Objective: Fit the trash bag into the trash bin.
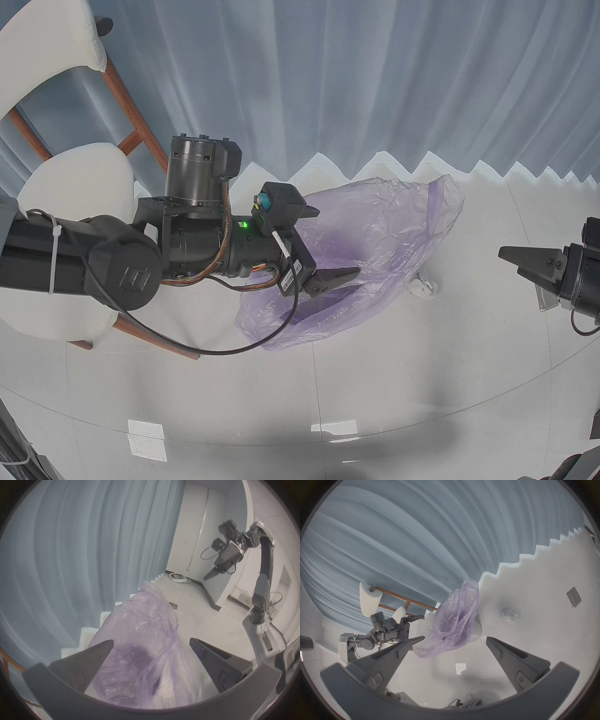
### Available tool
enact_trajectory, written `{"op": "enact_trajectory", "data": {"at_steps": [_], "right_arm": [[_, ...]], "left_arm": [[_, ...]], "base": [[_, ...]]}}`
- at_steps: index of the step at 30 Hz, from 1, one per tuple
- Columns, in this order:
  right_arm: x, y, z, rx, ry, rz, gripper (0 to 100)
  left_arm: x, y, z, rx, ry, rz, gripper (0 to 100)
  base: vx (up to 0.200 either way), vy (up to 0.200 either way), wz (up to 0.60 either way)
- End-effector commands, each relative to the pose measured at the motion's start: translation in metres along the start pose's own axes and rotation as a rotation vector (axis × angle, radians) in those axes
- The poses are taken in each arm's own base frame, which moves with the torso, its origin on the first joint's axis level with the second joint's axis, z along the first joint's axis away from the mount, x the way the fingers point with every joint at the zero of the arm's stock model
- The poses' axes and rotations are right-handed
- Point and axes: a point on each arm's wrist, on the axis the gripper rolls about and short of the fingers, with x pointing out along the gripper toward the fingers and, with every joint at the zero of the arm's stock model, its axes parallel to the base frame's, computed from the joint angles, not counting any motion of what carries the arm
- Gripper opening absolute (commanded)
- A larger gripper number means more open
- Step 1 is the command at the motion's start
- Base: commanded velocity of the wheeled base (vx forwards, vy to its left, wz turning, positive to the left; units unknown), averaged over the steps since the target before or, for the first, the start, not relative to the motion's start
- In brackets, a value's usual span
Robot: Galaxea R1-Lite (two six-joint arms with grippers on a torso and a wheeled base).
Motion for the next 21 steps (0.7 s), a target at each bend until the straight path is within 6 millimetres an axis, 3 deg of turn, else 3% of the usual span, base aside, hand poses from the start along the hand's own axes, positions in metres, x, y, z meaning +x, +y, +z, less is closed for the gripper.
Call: {"op": "enact_trajectory", "data": {"at_steps": [1, 11, 15, 16, 21], "right_arm": [[0.001, 0.004, -0.002, -0.007, 0.015, 0.022, 100], [0.001, 0.004, -0.002, -0.009, 0.014, 0.020, 100], [-0.001, 0.003, -0.004, -0.007, 0.015, 0.020, 100], [0.000, 0.002, -0.005, -0.007, 0.019, 0.017, 100], [0.001, -0.003, -0.014, -0.001, 0.049, 0.001, 100]], "left_arm": [[0.015, 0.009, -0.015, 0.021, 0.038, -0.002, 100], [0.050, 0.013, -0.046, -0.001, 0.074, -0.068, 100], [0.061, 0.023, -0.051, 0.006, 0.067, -0.051, 100], [0.063, 0.024, -0.050, 0.008, 0.062, -0.049, 0], [0.059, 0.032, -0.040, -0.014, 0.049, -0.033, 0]], "base": [[0.000, 0.000, 0.00], [0.000, 0.000, 0.00], [0.000, 0.000, 0.00], [0.000, 0.000, 0.00], [0.000, 0.000, 0.00]]}}
